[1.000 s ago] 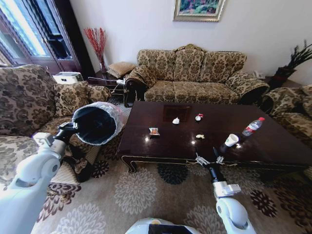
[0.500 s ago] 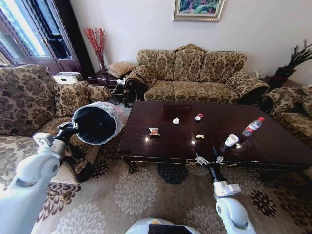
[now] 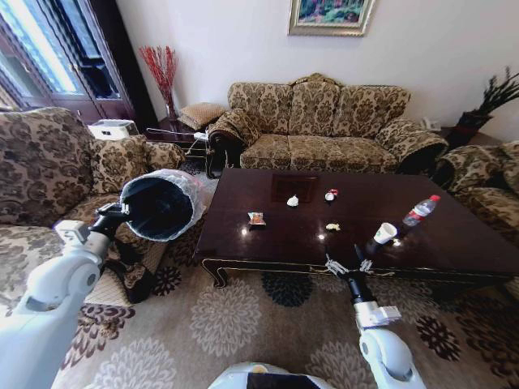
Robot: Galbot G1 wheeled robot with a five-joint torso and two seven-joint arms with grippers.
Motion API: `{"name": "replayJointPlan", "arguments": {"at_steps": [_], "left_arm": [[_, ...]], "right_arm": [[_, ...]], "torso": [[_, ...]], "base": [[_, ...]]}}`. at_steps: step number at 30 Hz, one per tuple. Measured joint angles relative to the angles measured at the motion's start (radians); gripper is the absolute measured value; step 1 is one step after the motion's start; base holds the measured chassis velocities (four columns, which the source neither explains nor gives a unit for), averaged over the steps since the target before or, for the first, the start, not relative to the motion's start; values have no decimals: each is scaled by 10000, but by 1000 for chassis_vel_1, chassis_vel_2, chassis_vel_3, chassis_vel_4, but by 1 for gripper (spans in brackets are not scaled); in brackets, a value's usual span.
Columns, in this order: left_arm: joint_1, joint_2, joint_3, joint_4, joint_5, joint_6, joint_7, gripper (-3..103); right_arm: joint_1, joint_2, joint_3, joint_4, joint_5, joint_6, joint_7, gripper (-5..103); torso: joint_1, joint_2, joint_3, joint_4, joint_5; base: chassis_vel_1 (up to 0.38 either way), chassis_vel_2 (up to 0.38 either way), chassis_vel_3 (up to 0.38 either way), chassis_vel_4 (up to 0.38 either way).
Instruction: Move to the front of the table and place the trash on the table into the trash bin.
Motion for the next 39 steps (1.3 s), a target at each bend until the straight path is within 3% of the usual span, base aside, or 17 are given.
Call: {"name": "replayJointPlan", "arguments": {"at_steps": [39], "left_arm": [[0,0,0,0,0,0,1,0]], "right_arm": [[-2,0,0,0,0,0,0,100]], "torso": [[-3,1,-1,0,0]], "base": [[-4,4,3,-6]]}}
